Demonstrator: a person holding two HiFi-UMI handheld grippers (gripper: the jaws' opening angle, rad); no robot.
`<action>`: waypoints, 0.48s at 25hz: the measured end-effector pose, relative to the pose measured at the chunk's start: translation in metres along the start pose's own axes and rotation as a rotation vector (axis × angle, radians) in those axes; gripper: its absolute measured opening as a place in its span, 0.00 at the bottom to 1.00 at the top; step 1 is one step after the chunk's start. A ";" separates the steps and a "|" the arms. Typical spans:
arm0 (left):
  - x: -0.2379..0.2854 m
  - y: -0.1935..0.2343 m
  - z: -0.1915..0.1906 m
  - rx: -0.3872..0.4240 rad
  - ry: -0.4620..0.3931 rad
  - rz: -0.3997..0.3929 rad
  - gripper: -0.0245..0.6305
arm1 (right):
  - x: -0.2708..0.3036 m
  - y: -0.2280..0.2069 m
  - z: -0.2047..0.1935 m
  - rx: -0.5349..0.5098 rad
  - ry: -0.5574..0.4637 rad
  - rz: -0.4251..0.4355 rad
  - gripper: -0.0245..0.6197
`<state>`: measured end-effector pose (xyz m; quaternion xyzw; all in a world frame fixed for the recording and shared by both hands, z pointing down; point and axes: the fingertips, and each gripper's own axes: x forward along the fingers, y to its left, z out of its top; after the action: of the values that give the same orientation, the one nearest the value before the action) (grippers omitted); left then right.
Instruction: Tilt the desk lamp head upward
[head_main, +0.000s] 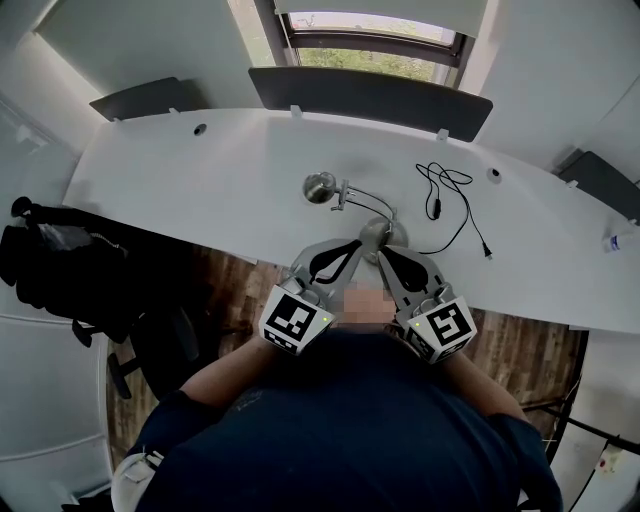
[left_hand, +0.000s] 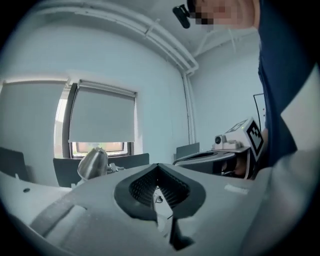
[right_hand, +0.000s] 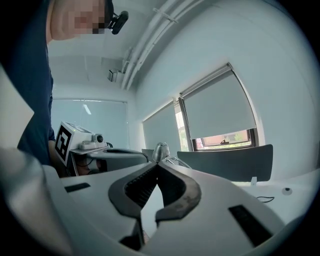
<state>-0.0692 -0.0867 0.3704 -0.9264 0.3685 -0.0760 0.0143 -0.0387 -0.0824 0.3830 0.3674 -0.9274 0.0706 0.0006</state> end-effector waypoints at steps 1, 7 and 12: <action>0.000 -0.002 -0.006 -0.036 0.008 -0.010 0.05 | 0.000 0.002 -0.002 0.002 -0.002 0.004 0.05; 0.002 -0.014 -0.027 -0.108 0.036 -0.055 0.05 | -0.001 0.004 -0.015 0.027 0.014 0.010 0.05; 0.002 -0.015 -0.025 -0.080 0.025 -0.059 0.05 | -0.001 0.004 -0.018 0.017 0.025 0.012 0.05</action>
<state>-0.0613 -0.0764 0.3965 -0.9357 0.3439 -0.0731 -0.0294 -0.0415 -0.0762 0.4006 0.3609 -0.9288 0.0830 0.0086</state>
